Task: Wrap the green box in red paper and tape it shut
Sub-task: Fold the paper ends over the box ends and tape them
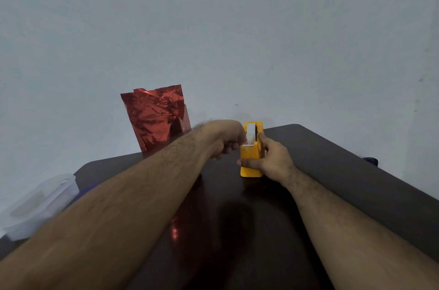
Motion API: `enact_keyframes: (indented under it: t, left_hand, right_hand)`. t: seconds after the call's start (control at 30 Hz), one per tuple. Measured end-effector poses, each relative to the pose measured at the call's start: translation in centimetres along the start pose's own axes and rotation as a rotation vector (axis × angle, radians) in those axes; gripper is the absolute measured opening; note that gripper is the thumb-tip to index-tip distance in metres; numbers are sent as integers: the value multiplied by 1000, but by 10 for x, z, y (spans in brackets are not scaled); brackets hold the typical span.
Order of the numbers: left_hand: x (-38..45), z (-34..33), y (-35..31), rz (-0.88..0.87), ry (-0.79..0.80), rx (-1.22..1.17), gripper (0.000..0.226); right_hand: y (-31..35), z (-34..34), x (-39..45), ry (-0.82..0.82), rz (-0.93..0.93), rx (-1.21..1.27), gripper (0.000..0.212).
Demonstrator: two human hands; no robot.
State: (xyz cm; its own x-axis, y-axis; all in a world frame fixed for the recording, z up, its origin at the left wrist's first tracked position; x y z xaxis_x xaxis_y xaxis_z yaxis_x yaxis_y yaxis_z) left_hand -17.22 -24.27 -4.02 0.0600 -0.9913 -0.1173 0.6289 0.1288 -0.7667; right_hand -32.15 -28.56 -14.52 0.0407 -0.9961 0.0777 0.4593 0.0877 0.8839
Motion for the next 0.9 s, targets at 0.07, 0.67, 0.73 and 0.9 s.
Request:
enact_keyframes:
  t: [0.07,0.67,0.73,0.9]
  left_hand:
    - [-2,-6,8,6,-5,1,13]
    - [-20,-28,36,-116,-163,171,16]
    - [-25,-15,32,-210,-264,90,13]
    - [-85,33,19,-639,-356,-334,11]
  right_hand:
    - [-3,1,2,12,-15,8,144]
    - [-10,3,2,148,-37,19,162]
    - [-10,3,0,148,-41,28,155]
    - [7,8,-13,-100,150,-172,136]
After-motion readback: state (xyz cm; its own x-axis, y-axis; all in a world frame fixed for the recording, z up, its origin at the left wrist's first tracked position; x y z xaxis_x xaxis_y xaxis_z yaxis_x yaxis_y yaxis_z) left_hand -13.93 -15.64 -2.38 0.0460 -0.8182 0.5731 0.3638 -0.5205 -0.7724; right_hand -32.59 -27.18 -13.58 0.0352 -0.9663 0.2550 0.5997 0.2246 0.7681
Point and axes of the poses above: each hand's wrist, its own x-axis towards the middle knuckle, its own z-axis out of the back of the hand, y = z × x, the point moved 3 cm from there along x, towards the middle knuckle, and after that the axes turned 15 degrees about -z, right-handed, at the moved point
